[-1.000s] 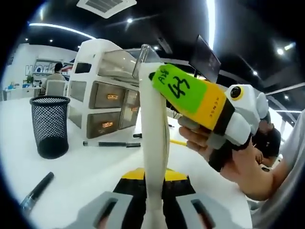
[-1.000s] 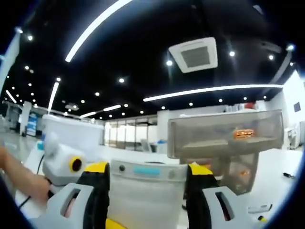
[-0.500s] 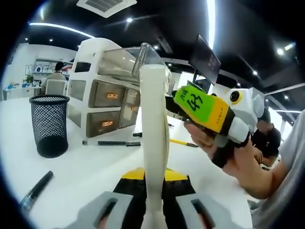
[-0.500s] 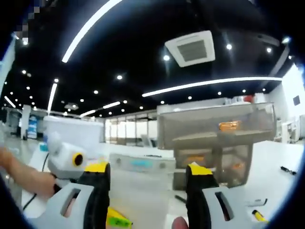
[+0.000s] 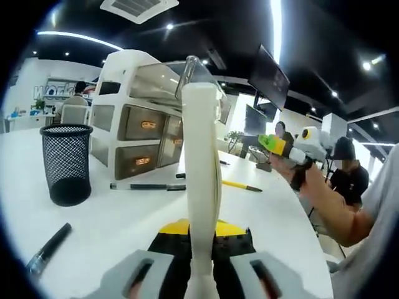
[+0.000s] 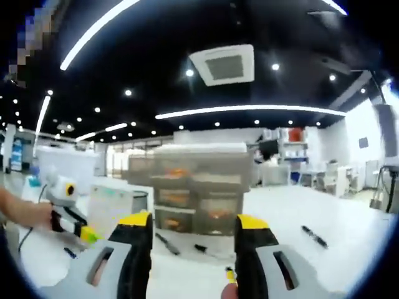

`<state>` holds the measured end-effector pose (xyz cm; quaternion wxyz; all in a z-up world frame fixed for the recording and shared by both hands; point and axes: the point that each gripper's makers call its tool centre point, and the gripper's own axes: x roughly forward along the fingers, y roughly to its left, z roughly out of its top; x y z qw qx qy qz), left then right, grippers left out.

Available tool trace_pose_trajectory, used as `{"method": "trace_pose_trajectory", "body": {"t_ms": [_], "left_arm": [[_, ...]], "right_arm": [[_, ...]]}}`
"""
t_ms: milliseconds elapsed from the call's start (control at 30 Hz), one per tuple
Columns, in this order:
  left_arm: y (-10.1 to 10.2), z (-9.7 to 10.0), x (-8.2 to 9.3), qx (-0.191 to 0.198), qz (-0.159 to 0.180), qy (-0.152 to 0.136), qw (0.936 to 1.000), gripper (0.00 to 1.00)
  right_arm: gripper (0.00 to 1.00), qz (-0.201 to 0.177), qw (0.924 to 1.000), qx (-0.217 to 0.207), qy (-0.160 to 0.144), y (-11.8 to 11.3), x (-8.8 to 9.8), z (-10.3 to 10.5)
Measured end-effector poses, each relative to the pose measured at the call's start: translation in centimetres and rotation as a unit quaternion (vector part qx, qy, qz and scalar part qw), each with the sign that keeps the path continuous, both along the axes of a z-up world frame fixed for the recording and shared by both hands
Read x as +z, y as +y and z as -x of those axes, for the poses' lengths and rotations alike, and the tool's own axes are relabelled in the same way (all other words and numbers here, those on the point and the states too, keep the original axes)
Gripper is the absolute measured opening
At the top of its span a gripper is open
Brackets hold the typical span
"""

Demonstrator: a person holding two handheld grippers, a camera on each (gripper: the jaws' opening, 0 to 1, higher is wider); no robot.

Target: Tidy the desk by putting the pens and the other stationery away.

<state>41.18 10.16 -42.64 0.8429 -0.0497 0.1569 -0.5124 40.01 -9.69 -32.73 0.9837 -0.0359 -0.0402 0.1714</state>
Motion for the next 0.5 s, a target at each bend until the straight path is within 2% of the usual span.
{"method": "trace_pose_trajectory", "body": {"t_ms": [33, 67, 100, 167, 200, 267, 367, 467, 500], "left_arm": [[0.0, 0.0, 0.0, 0.000, -0.001, -0.001, 1.0000, 0.11], [0.0, 0.1, 0.0, 0.000, -0.004, -0.005, 1.0000, 0.11], [-0.1, 0.2, 0.0, 0.000, -0.005, -0.007, 1.0000, 0.11], [-0.1, 0.2, 0.0, -0.001, -0.008, -0.012, 0.9999, 0.11], [-0.1, 0.2, 0.0, -0.002, -0.011, -0.015, 0.9998, 0.11], [-0.2, 0.4, 0.0, -0.003, -0.017, -0.022, 0.9996, 0.11], [-0.3, 0.5, -0.1, -0.004, -0.022, -0.026, 0.9994, 0.11], [-0.3, 0.4, -0.2, -0.004, -0.026, -0.029, 0.9993, 0.11], [-0.3, 0.4, -0.2, -0.002, -0.026, -0.028, 0.9993, 0.11]], "right_arm": [[0.24, 0.028, 0.9995, -0.004, -0.013, -0.8, 0.3, 0.0], [0.15, 0.079, 0.9960, -0.017, -0.039, -2.2, 1.0, 0.1], [0.15, 0.100, 0.9933, -0.037, -0.046, -3.9, 1.3, -0.1], [0.24, 0.096, 0.9941, -0.035, -0.038, -4.7, 1.1, -0.4], [0.28, 0.092, 0.9946, -0.037, -0.030, -5.8, 0.7, -0.9], [0.31, 0.084, 0.9955, -0.042, -0.014, -8.2, -0.1, -1.8], [0.31, 0.097, 0.9943, -0.042, -0.012, -9.5, -1.4, -2.6], [0.28, 0.099, 0.9912, -0.078, -0.041, -11.2, -3.3, -3.2], [0.28, 0.088, 0.9905, -0.091, -0.053, -11.3, -3.9, -2.9]]}}
